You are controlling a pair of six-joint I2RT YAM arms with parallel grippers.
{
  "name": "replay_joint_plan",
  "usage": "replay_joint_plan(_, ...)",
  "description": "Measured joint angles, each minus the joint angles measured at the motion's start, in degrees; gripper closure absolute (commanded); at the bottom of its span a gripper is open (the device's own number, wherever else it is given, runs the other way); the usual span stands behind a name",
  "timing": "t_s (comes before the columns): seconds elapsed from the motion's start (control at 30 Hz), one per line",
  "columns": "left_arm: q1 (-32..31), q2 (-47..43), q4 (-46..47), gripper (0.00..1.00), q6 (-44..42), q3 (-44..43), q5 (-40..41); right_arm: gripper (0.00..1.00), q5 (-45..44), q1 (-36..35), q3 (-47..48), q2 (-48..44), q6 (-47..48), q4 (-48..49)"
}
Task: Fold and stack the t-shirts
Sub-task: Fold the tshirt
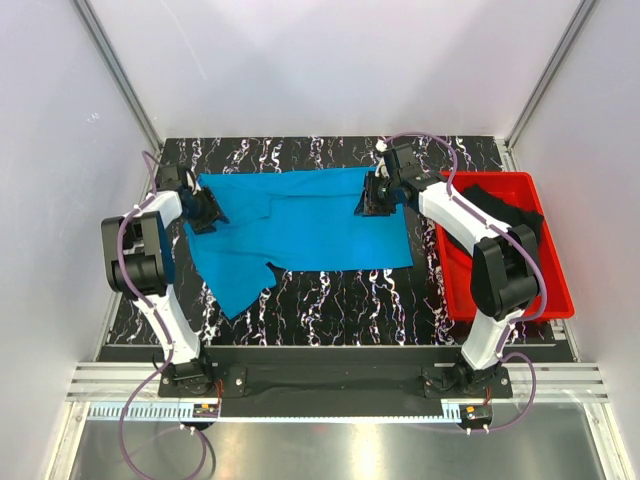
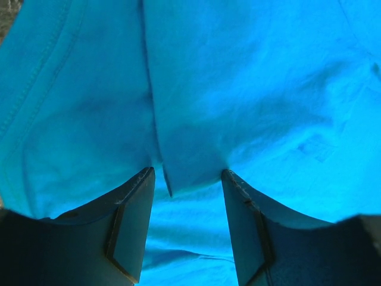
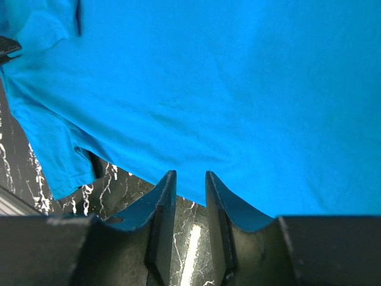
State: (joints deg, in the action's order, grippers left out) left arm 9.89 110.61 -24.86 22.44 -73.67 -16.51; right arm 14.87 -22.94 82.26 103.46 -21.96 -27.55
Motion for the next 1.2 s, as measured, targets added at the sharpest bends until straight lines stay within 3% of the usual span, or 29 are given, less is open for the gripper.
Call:
replay_joint_plan(0.47, -0.09, 2.62, 2.25, 0.47, -0.22, -2.12, -3.26, 0.70, 1.22, 0.00, -1.62, 0.00, -0.72, 1.22)
replay_joint_plan(0.67, -0.09, 2.62, 1.90, 0.53, 0.02, -2.16, -4.46, 0.71, 1.36, 0.00, -1.81, 0.00, -1.03, 1.66)
replay_joint_plan(0.8, -0.09, 2.29, 1.25, 0.50, 1.64, -1.60, -7.26, 0.72, 1.33, 0.00, -1.84, 0.00, -1.01, 1.73)
replay_joint_plan(1.0, -0.09, -6.12, 5.27, 0.46, 7.58, 6.25, -16.20, 0.72, 1.33, 0.00, -2.16, -0.02, -1.01, 1.81)
replay_joint_plan(1.2, 0.87, -14.34, 0.24, 0.46, 8.59, 5.40, -12.90, 0.72, 1.31, 0.00, -2.62, 0.00, -1.01, 1.75)
